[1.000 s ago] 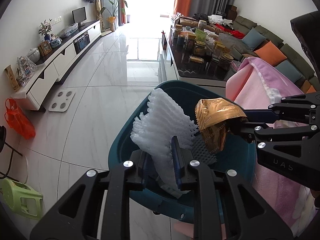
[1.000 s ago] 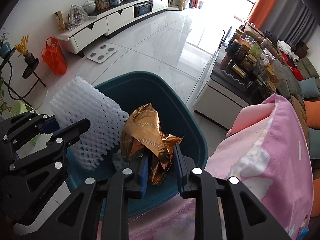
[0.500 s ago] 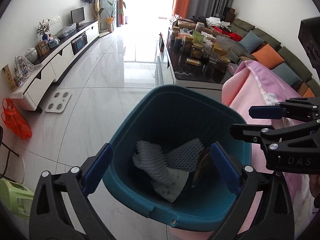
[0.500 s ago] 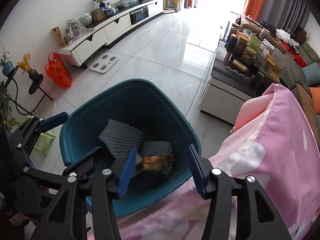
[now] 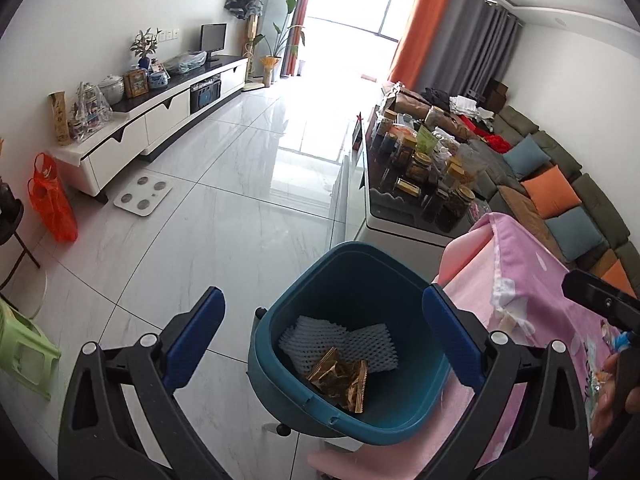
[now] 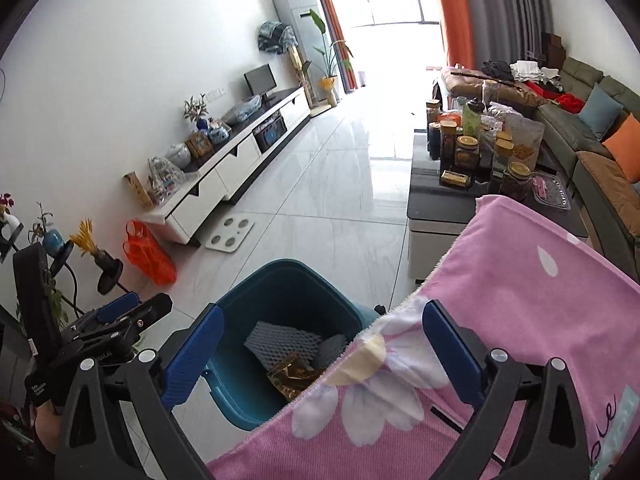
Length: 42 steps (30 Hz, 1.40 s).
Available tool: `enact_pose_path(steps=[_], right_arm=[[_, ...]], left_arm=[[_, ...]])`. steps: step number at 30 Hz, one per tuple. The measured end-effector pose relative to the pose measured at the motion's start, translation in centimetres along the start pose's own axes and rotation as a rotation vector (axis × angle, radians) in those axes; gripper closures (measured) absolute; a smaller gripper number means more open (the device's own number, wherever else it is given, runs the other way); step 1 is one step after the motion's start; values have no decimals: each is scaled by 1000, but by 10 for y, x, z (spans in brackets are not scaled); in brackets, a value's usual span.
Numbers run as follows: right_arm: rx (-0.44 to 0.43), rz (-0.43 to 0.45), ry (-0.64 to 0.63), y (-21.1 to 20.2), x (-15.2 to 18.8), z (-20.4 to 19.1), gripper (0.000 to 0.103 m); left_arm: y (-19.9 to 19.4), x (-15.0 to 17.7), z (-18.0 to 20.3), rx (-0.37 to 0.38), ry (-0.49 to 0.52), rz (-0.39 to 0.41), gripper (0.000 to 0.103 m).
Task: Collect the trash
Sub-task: 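Return both grippers from the bin to the table, then reach right gripper to the white dotted paper cup and close on its rim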
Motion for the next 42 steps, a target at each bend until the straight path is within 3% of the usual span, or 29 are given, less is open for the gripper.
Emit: enact_pose_path(steps=[3, 9, 13, 18, 28, 34, 42], right_arm=[[7, 37, 35, -21, 6, 11, 7], [92, 115, 83, -65, 32, 35, 7], [156, 157, 118, -92, 51, 59, 7], [240, 198, 178, -127, 86, 88, 7], [465, 277, 250, -188, 152, 123, 7], [558, 278, 296, -215, 190, 138, 7], [656, 296, 356, -244, 227, 151, 7]], left_arm=[[-25, 5, 13, 43, 42, 69, 6], [-65, 21, 78, 149, 257, 171, 6], [-67, 38, 122, 179, 347, 119, 6], [-62, 61, 160, 232, 339, 55, 6], [-68, 107, 239, 313, 534, 81, 6], [-74, 135, 273, 438, 565, 31, 6], [-84, 171, 308, 539, 619, 8, 6]])
Point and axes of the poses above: each gripper's, at about its wrist camera, not at the fingertips, and y roughly the way its jaws point, z to its right, x to its underside, the point moved 1 cm from there along y, roughly the way its jaws point
